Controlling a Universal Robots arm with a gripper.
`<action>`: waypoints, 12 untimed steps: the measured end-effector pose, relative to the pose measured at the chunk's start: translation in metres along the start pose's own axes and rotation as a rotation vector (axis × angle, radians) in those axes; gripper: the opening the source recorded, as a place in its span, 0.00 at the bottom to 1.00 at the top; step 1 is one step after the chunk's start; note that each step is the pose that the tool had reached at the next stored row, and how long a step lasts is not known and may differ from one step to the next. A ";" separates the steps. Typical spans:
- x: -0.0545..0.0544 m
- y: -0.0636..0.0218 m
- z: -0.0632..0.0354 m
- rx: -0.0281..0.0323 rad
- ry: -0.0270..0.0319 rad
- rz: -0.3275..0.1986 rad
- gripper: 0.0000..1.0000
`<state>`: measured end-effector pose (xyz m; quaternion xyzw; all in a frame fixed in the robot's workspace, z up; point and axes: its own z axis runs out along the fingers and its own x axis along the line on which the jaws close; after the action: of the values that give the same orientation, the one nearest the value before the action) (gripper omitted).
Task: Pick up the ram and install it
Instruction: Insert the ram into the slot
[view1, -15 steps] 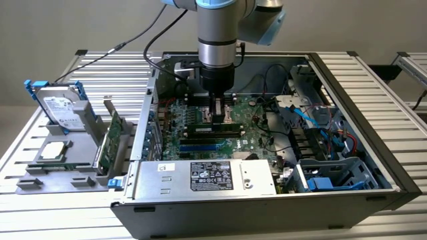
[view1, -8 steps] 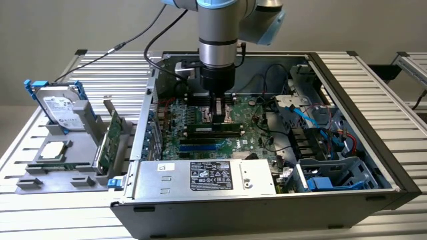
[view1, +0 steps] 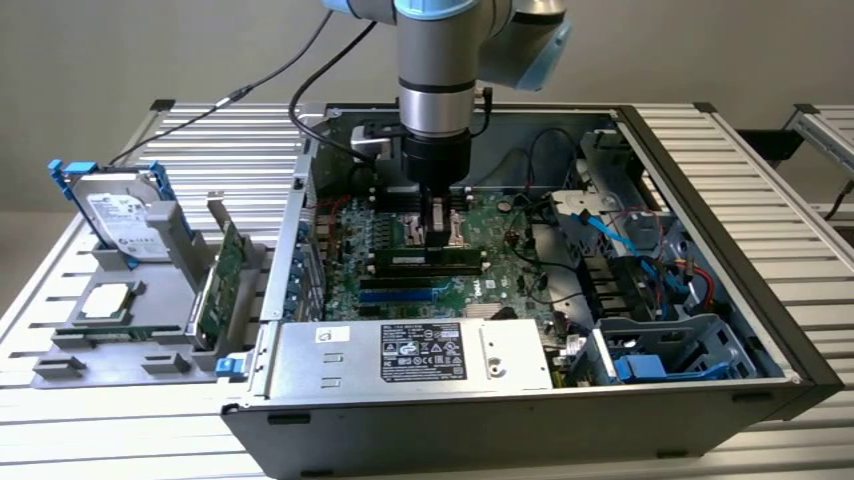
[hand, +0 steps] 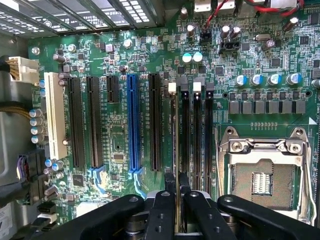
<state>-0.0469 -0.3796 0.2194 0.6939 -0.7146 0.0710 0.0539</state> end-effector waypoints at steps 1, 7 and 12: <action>0.000 0.0000 -0.0001 0.0000 -0.0003 0.000 0.14; 0.002 -0.0002 -0.0085 -0.0023 0.0052 0.000 0.14; 0.002 -0.0003 -0.0090 -0.0013 0.0071 0.000 0.14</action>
<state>-0.0469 -0.3796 0.2286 0.6937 -0.7143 0.0730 0.0569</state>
